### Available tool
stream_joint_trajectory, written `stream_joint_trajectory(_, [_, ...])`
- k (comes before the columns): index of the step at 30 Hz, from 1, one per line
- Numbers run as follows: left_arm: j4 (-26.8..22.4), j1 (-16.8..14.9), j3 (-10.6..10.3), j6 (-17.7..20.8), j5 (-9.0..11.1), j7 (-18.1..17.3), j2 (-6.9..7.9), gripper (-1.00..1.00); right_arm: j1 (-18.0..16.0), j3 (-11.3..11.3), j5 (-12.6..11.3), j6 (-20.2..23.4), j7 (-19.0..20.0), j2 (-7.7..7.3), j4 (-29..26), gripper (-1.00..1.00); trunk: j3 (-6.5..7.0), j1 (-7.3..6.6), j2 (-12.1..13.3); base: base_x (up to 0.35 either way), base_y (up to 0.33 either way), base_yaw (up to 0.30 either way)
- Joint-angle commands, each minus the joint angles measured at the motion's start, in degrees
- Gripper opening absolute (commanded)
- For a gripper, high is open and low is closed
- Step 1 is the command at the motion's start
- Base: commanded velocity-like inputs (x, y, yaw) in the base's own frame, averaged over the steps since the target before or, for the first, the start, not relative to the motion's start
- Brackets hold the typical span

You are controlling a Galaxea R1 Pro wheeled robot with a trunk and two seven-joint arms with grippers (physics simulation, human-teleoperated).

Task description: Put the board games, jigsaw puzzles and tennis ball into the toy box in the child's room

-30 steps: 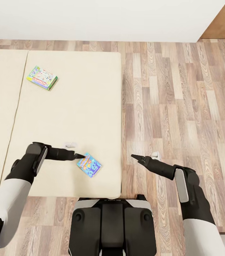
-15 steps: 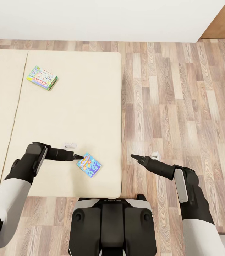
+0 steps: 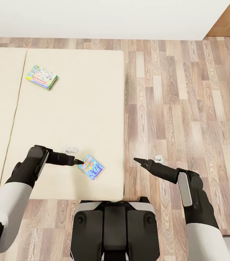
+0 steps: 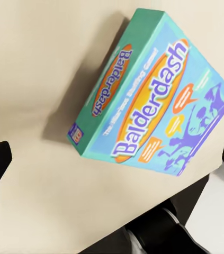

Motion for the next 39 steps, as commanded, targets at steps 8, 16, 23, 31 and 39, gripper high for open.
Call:
stream_joint_trajectory(8, [0.3,0.0,0.1,0.1,-0.7,-0.3,-0.01,1.00,0.0,-0.2,0.3,0.3,0.4,0.06,0.0,1.00,-0.78,0.03,-0.1,0.000,0.000,0.000])
stream_joint_trajectory(16, [0.4,0.0,0.2,0.0,-0.8,-0.3,-0.06,1.00,0.0,-0.1,0.3,0.4,0.4,0.01,-0.1,1.00,-1.52,0.03,-0.1,0.000,0.000,0.000])
stream_joint_trajectory(23, [0.4,0.0,0.2,-0.1,-0.7,-0.3,-0.15,1.00,0.0,-0.2,0.3,0.4,0.4,0.05,-0.1,1.00,-2.17,0.03,-0.1,0.000,0.000,0.000])
stream_joint_trajectory(31, [0.4,0.0,0.2,-0.1,-0.6,-0.3,-0.18,1.00,0.0,-0.2,0.3,0.4,0.4,0.06,-0.1,1.00,-2.88,0.03,-0.1,0.000,0.000,0.000])
stream_joint_trajectory(39, [0.4,0.0,0.2,-0.2,-0.4,-0.3,-0.75,1.00,0.0,-0.1,0.4,0.3,0.4,0.15,-0.1,1.00,-3.15,0.03,-0.1,0.000,0.000,0.000])
